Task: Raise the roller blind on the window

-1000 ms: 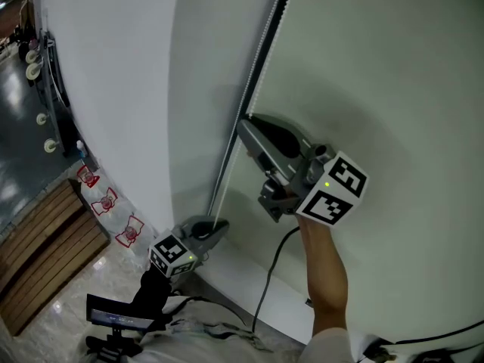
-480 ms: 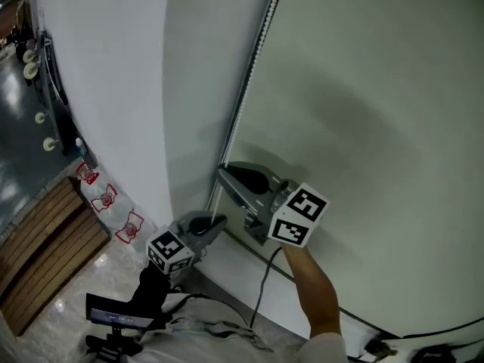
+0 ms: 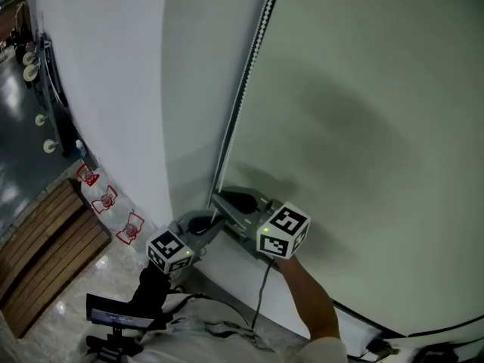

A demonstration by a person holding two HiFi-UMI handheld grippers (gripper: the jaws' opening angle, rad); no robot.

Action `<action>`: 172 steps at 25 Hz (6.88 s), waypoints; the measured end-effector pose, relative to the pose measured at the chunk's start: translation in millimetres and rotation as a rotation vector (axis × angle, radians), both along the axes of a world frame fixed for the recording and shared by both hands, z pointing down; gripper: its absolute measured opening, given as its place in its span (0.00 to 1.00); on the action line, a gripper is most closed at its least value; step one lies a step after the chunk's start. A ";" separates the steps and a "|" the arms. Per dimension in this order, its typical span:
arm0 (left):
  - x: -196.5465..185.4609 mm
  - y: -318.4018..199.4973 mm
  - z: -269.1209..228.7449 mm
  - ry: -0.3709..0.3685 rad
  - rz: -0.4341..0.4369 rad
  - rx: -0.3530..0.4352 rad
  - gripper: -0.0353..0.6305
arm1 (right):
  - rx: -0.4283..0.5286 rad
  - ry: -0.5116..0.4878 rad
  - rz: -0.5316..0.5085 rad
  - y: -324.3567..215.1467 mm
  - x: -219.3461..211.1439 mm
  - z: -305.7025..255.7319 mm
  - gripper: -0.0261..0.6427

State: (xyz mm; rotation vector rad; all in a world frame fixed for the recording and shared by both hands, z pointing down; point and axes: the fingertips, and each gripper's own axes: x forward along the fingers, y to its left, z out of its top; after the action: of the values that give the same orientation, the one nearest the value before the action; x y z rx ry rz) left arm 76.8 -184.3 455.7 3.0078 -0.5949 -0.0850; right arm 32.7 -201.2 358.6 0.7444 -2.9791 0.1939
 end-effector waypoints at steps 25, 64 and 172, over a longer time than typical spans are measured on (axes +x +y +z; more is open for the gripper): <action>4.7 2.2 -6.7 0.013 0.022 0.010 0.05 | 0.202 -0.211 -0.027 -14.7 12.2 -144.9 0.29; 5.8 3.5 -3.0 0.019 0.026 -0.007 0.05 | 0.365 -0.331 -0.036 -15.4 15.2 -279.4 0.06; 12.3 12.7 1.5 0.011 0.091 -0.012 0.05 | 0.407 -0.314 -0.040 -41.6 21.1 -298.8 0.06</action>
State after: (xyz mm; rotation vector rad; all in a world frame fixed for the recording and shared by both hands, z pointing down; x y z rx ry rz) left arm 89.1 -171.6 457.2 3.0157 -0.4554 -0.0922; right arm 53.8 -242.8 59.8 0.7459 -3.3780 -0.3412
